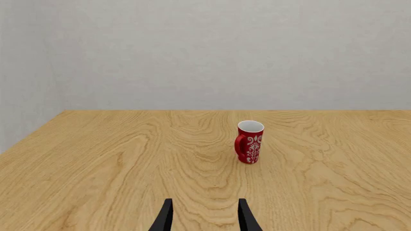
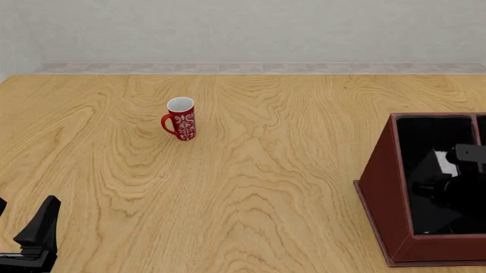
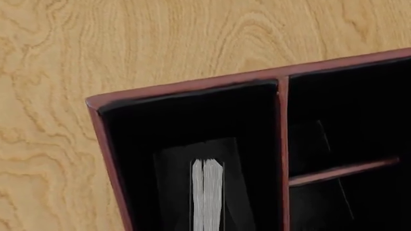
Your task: Pick up the book and place it in the left compartment of the caddy.
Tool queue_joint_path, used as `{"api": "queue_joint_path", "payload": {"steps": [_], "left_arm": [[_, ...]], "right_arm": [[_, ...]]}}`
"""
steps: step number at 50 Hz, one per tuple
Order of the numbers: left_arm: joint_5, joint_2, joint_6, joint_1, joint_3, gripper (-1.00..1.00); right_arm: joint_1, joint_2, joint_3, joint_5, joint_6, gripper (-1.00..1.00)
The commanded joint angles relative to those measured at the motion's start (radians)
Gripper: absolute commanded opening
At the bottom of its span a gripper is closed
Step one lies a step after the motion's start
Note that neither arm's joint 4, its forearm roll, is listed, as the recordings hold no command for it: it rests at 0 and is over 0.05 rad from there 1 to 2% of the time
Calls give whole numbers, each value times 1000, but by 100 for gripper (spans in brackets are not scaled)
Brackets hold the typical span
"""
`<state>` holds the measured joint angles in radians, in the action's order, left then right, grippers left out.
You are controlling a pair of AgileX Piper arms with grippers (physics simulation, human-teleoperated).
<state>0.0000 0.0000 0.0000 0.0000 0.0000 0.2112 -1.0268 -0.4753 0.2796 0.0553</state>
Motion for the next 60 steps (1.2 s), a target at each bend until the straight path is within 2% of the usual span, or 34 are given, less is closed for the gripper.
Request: {"api": "queue_joint_path", "payload": {"steps": [1, 49, 50, 60], "left_arm": [[0, 0, 0, 0, 0, 100], [0, 0, 0, 0, 0, 100], [0, 0, 0, 0, 0, 100], [0, 0, 0, 0, 0, 100]], "right_arm": [[7, -10, 5, -22, -18, -100], [6, -41, 34, -58, -28, -100], [3, -40, 34, -55, -27, 100], [4, -30, 33, -42, -28, 100]]}}
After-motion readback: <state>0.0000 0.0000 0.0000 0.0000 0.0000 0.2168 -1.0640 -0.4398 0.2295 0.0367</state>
